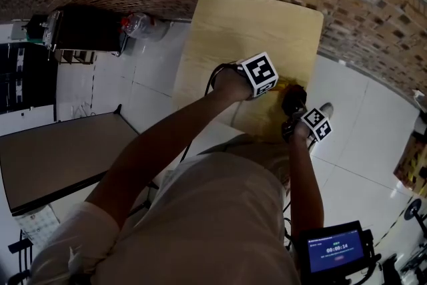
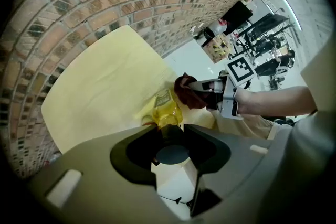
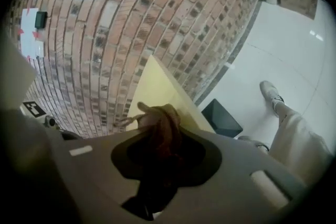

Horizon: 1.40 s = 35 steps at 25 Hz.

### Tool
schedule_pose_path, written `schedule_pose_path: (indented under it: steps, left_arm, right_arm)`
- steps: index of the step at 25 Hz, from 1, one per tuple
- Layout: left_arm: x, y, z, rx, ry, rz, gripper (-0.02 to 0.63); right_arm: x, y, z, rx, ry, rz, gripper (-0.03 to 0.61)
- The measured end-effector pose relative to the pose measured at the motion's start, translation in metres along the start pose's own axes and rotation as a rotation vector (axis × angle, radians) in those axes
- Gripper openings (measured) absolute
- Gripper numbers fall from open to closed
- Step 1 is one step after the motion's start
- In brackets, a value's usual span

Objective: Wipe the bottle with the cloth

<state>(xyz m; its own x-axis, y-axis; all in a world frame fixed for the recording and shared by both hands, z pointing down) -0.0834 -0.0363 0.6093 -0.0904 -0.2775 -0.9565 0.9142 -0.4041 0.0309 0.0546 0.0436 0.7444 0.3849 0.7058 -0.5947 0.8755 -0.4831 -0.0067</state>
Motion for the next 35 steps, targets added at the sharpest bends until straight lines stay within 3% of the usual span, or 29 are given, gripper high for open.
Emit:
schedule_pose_path:
  steps: [2, 7, 11, 13, 16, 20, 24, 29, 31, 32, 35]
  left_arm:
    - [0.0, 0.001, -0.001, -0.03, 0.03, -0.01, 0.18]
    - [0.004, 0.007, -0.008, -0.185, 0.064, -0.076, 0.293]
    - [0.012, 0.004, -0.013, -0.367, 0.095, -0.129, 0.381]
    - [0.021, -0.002, -0.013, -0.486, 0.138, -0.171, 0.385]
    - [0.02, -0.027, -0.01, -0.633, 0.161, -0.142, 0.385]
    - [0.005, -0.053, -0.001, -0.694, 0.156, -0.086, 0.354]
    - [-0.002, -0.054, 0.009, -0.757, 0.258, -0.099, 0.289]
    - [-0.013, -0.046, 0.002, -0.988, 0.358, -0.091, 0.272]
    - [-0.016, -0.043, -0.003, -1.056, 0.371, -0.095, 0.208]
    - [-0.016, -0.041, -0.004, -1.062, 0.37, -0.103, 0.174]
    - [-0.015, -0.035, -0.003, -1.003, 0.372, -0.116, 0.166]
  right_arm:
    - [0.009, 0.01, -0.006, 0.001, 0.001, -0.025, 0.087]
    - [0.02, 0.017, -0.01, 0.065, 0.012, -0.021, 0.087]
    - [0.019, 0.005, -0.003, 0.125, 0.027, 0.015, 0.087]
    - [0.017, -0.003, 0.003, 0.164, 0.036, 0.037, 0.087]
    - [0.014, -0.014, 0.014, 0.22, 0.05, 0.074, 0.087]
    - [0.008, -0.027, 0.024, 0.253, 0.065, 0.117, 0.087]
    - [0.007, -0.031, 0.028, 0.282, 0.066, 0.128, 0.087]
    - [0.016, -0.03, 0.019, 0.289, 0.035, 0.132, 0.087]
    - [0.022, -0.029, 0.017, 0.289, 0.023, 0.129, 0.087]
    - [0.024, -0.028, 0.016, 0.29, 0.019, 0.128, 0.087]
    - [0.028, -0.026, 0.016, 0.297, 0.017, 0.125, 0.087]
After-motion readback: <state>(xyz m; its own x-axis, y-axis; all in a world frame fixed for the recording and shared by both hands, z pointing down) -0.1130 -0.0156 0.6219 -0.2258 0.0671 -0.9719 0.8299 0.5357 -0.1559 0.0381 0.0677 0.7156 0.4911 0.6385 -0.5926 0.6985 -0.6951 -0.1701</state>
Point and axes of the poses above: the fingertips, and each gripper's own axes: x backward along the fingers, z to its left, y out of its top, the point moved 4 cm from there along x, backward along the fingers, and after that the axes turned 2 degrees about -x, right-handed, at the moved point
